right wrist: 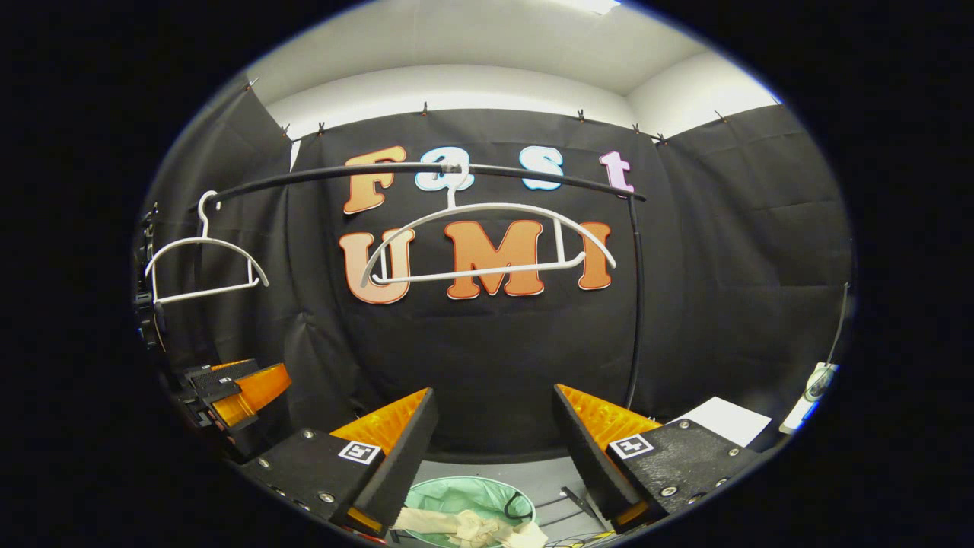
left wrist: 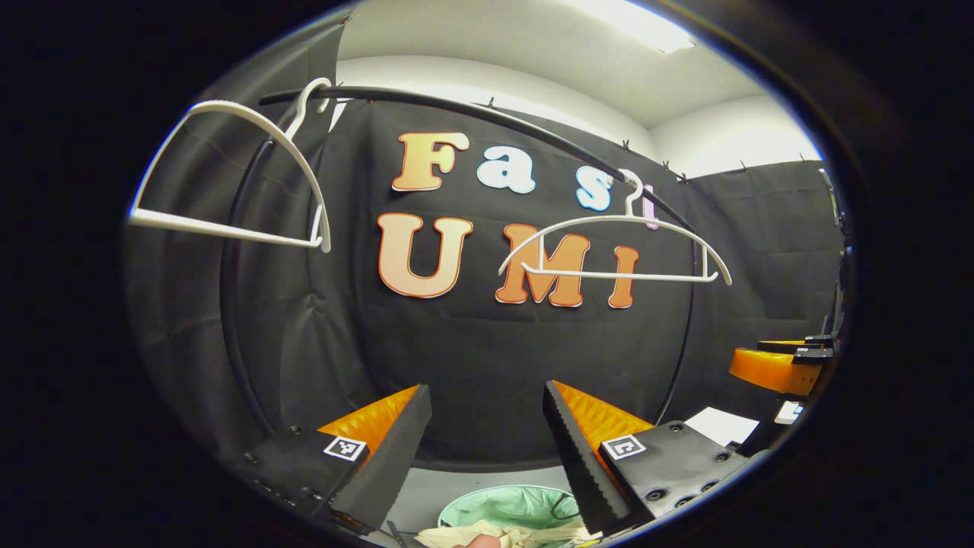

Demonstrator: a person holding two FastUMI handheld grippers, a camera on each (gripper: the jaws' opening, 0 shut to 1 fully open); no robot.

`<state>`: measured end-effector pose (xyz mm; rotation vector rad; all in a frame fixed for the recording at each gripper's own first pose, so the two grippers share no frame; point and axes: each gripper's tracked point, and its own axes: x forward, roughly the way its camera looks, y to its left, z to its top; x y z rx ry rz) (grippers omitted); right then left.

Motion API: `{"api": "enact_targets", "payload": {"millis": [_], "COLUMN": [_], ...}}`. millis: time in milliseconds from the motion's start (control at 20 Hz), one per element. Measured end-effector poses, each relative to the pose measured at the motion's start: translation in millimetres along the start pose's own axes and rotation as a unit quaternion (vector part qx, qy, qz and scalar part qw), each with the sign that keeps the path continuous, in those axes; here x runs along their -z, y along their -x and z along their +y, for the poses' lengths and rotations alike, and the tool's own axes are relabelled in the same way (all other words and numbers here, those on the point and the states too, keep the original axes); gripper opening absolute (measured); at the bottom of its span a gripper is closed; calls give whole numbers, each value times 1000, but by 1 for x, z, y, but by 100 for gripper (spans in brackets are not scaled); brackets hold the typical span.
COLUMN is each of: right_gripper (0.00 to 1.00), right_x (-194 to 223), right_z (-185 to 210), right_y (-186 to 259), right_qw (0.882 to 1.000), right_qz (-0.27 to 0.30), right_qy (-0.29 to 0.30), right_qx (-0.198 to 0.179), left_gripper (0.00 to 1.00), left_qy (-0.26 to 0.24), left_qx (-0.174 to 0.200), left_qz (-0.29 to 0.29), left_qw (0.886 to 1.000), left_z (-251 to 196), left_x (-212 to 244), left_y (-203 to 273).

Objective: Grasp the clothes on the hanger with both hands and then place them into the laundry hamper below.

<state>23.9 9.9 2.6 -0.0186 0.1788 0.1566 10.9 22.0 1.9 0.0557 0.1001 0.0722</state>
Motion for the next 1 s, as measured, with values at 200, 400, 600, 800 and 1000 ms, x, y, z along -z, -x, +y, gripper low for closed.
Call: {"api": "enact_targets", "payload": {"millis": [200,400,600,800,1000], "right_gripper": [93,93,93,93,93], "right_x": [-18,-34,-41,-53,-52], "right_z": [-4,1,-6,-7,-9], "right_y": [10,15,16,21,21], "right_qw": [1000,998,997,995,994], "right_qz": [-24,-56,-77,-100,-102], "right_qy": [1,-15,-22,-17,-14], "right_qx": [-2,-22,-21,-24,-23], "left_gripper": [94,94,97,97,97], "left_qy": [-7,-8,-8,5,1], "left_qx": [1,13,13,18,21], "left_qz": [-25,-42,-52,-54,-60], "left_qw": [1000,999,999,998,998], "left_z": [-2,-8,-10,-12,-14], "left_x": [-19,-31,-39,-41,-45], "left_y": [2,4,2,0,0]}}
